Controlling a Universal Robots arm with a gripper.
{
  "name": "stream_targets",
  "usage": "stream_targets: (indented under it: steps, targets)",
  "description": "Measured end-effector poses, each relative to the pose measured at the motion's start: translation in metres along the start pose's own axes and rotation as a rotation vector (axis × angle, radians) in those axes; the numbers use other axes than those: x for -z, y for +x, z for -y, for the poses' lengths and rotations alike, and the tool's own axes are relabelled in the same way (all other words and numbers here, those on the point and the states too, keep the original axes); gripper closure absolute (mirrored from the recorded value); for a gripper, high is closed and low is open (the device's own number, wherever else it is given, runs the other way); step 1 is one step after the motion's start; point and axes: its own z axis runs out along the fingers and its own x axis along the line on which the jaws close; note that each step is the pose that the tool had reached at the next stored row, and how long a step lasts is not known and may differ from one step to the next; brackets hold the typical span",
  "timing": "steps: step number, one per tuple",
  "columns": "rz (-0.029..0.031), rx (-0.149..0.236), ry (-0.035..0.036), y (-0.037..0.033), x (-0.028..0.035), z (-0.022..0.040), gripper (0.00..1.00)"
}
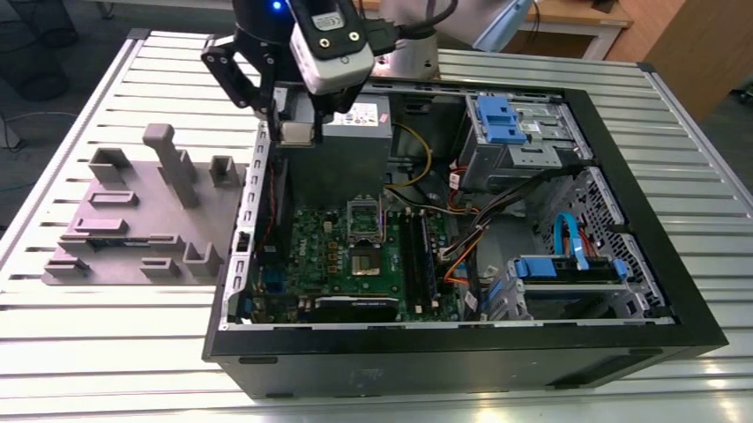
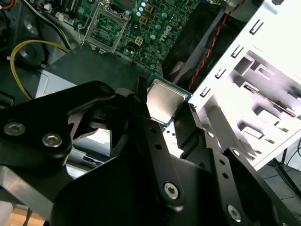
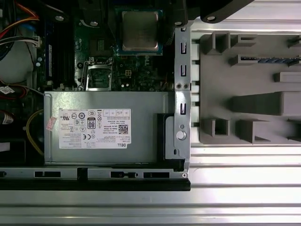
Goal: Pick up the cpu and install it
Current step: 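Pick up the cpu and move it towards the insertion slot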
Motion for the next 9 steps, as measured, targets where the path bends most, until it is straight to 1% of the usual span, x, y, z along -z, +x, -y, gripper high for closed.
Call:
stream_targets:
  steps: [7,9]
  targets:
    - [0.0000,0.000,0.0000,-0.0127,0.0001,-0.0002,0.53]
    - [0.0000,0.000,0.0000,-0.0143,0.0001,0.0004,0.53]
